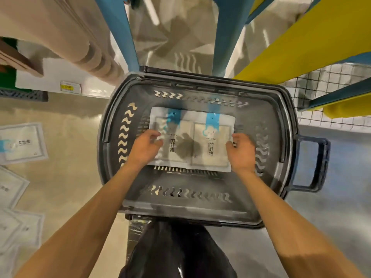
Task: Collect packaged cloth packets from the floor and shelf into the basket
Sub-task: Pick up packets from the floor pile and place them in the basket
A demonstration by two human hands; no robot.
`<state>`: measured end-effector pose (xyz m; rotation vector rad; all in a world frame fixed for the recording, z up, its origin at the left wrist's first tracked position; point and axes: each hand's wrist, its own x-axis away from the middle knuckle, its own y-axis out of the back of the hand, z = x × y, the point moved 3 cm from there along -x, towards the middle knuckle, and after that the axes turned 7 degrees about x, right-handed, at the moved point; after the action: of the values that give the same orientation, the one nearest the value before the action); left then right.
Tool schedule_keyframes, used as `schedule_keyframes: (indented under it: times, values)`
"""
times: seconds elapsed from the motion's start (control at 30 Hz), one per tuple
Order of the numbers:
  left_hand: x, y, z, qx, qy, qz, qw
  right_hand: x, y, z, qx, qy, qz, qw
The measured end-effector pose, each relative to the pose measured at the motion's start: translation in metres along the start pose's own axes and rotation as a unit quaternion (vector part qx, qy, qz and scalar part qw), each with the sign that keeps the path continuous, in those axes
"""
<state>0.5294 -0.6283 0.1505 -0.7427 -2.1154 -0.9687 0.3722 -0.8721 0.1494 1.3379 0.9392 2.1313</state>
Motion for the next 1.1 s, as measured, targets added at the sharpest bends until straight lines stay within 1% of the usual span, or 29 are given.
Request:
schedule_keyframes:
  times: [0.07,0.13,0.23,0.33,0.43,0.5,0.63,0.77,0.83,0.97,1.1]
  values:
    - [0.03,0.02,-0.028,-0.033,-0.043,-0.001,0.999,0.028,0.031,0.028,0.038,0.057,0.012,0.998]
    - [0.064,0.043,-0.057,-0.093,-0.098,-0.023,0.991,0.059,0.065,0.058,0.085,0.116,0.025,0.989]
    - [0.129,0.079,-0.098,-0.239,-0.153,-0.084,0.955,0.11,0.12,0.105,0.164,0.216,0.023,0.962]
    - [0.199,0.113,-0.126,-0.305,-0.176,-0.127,0.927,0.162,0.171,0.142,0.219,0.272,0.009,0.937]
    - [0.267,0.15,-0.137,-0.307,-0.173,-0.178,0.919,0.214,0.214,0.175,0.247,0.331,-0.002,0.911]
    - [0.314,0.174,-0.137,-0.284,-0.162,-0.218,0.92,0.249,0.237,0.194,0.255,0.358,-0.018,0.898]
    - [0.398,0.224,-0.125,-0.244,-0.144,-0.294,0.913,0.325,0.26,0.23,0.255,0.399,-0.016,0.881]
    - [0.467,0.261,-0.104,-0.221,-0.097,-0.329,0.913,0.393,0.257,0.254,0.277,0.442,0.01,0.853]
    - [0.499,0.279,-0.089,-0.219,-0.072,-0.353,0.907,0.424,0.253,0.272,0.28,0.463,0.021,0.841]
    - [0.554,0.315,-0.053,-0.193,-0.035,-0.397,0.897,0.477,0.243,0.315,0.301,0.517,0.011,0.801]
    - [0.593,0.348,-0.011,-0.17,0.001,-0.427,0.888,0.523,0.225,0.358,0.334,0.556,0.008,0.762]
